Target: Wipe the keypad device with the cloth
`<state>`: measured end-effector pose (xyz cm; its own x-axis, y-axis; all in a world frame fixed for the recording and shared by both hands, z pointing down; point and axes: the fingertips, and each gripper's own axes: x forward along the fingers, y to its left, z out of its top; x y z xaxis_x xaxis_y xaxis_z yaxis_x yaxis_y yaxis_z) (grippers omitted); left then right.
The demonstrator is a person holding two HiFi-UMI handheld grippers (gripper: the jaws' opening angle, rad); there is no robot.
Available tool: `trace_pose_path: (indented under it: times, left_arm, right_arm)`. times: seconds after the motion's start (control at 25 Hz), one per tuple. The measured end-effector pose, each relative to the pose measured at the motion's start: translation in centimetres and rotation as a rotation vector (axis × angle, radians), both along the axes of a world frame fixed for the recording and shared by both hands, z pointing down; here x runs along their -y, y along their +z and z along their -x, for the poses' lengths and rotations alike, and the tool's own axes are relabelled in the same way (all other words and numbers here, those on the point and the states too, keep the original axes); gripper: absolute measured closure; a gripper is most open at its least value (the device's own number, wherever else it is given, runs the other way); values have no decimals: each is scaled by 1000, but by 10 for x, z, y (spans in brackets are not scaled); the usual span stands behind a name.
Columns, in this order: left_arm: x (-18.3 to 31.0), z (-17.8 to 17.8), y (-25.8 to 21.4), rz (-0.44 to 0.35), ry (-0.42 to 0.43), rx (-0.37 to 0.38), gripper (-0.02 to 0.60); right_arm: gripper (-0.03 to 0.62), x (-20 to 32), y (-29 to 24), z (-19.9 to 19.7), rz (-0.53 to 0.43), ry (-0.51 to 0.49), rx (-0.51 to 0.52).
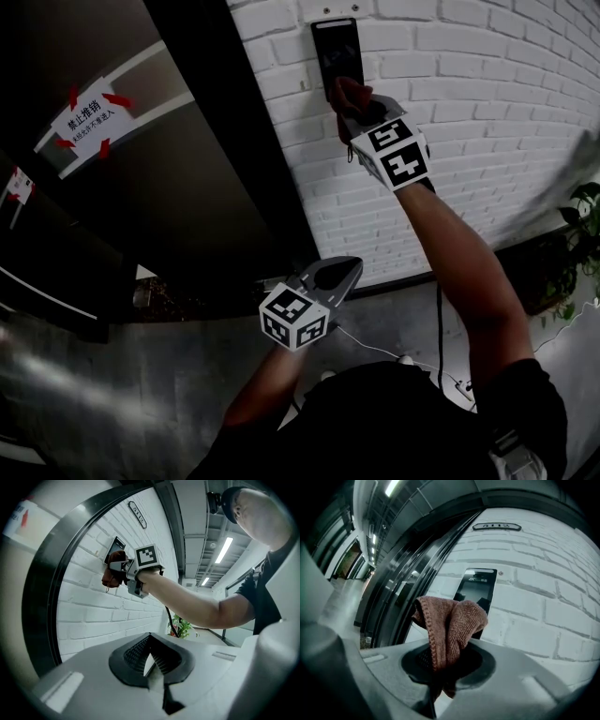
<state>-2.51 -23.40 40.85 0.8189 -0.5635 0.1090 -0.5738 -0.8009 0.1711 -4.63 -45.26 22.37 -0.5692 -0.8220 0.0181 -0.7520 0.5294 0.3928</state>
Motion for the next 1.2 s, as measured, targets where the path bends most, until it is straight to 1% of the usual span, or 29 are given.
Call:
trace_pose_path:
  times: [0.16, 0.24, 0.36, 0.44, 0.52, 0.64, 0.72, 0.8, 0.88, 1.0, 1.08, 1.2]
  left_arm:
    - [0, 3, 1, 5, -5, -2, 565]
    - [2, 7, 2, 7, -11, -7, 565]
    - [1, 13, 2, -1, -7, 2, 565]
    - [-2, 18, 4, -3, 2, 5, 565]
    - [-4, 27, 8, 5, 4, 0, 565]
    - [-11, 45, 18, 24, 8, 4, 565]
    - [-15, 55, 24, 25, 13, 12, 565]
    - [-18, 61, 27, 20, 14, 11, 565]
    - [-23, 58, 29, 14, 14, 5, 565]
    - [-45, 43, 32, 12, -7, -1, 565]
    - [-64, 28, 34, 18, -43, -5, 565]
    - [-92, 0, 36, 27, -121, -3, 565]
  right_arm:
    - [546, 6, 20, -2, 55, -2, -1]
    - [546, 3, 23, -2, 67, -7, 5]
    - [546, -11, 34, -1, 89, -27, 10]
    - [546, -26, 50, -2, 123, -48, 21]
    - [546, -50, 75, -3, 182, -70, 44]
    - [546, -100, 137, -6, 315, -82, 77]
    - [546, -132, 176, -12, 406, -66, 94]
    - [546, -159, 201, -21, 458, -37, 102]
    - [546, -182, 214, -35, 481, -11, 106]
    - [546, -221, 225, -57, 505, -19, 137]
    - [546, -247, 229, -76, 514, -45, 144]
    - [546, -280, 233, -110, 526, -105, 146]
